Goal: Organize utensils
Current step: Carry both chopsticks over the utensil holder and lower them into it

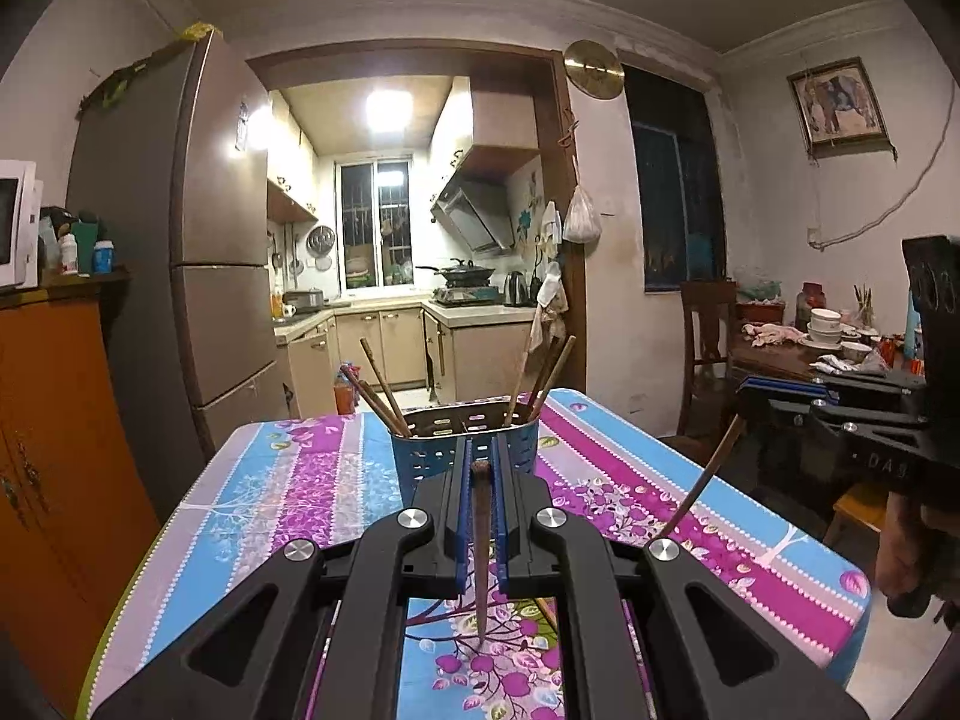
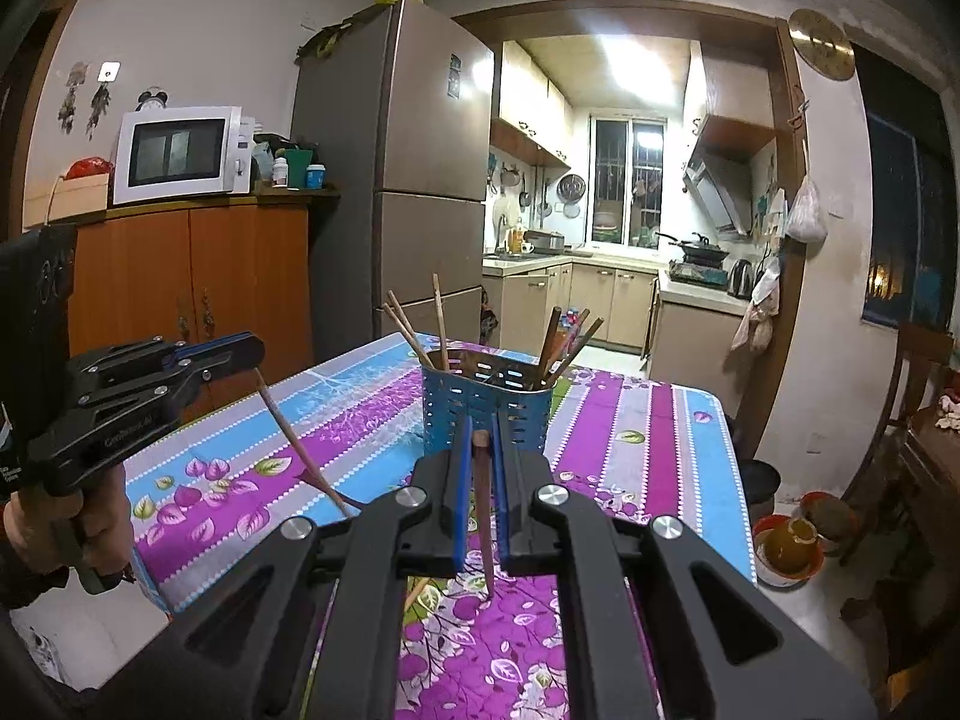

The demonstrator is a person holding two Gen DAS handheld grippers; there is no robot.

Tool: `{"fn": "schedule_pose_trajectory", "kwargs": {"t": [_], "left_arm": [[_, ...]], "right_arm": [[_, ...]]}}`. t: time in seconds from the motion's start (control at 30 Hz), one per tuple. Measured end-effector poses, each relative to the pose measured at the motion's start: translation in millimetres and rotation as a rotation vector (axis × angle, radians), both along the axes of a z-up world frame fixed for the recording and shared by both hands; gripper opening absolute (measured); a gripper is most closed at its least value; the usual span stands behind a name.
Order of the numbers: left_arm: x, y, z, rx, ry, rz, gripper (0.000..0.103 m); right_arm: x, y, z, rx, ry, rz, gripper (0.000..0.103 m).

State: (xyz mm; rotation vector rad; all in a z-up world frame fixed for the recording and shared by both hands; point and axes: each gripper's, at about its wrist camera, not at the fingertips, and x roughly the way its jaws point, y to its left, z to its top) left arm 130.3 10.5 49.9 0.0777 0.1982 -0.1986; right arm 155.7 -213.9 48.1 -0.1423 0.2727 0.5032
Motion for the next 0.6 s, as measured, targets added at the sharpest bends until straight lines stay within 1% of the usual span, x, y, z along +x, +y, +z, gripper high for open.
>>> {"fn": "schedule_pose_trajectory", "kwargs": {"t": [0.2, 0.37, 0.6], "left_arm": [[12, 3, 14, 0.001, 0.032, -0.013, 0.008], [25, 7, 26, -0.021, 0.062, -0.022, 0.008], [40, 4, 71, -0.021, 0.046, -0.028, 0.008]], "right_arm": [[6, 7, 14, -0.013, 0.013, 0.007, 0.005], [10, 11, 33, -0.004, 0.007, 0.020, 0.005], [21, 13, 73, 0.025, 0.000, 0.034, 0.005]]}}
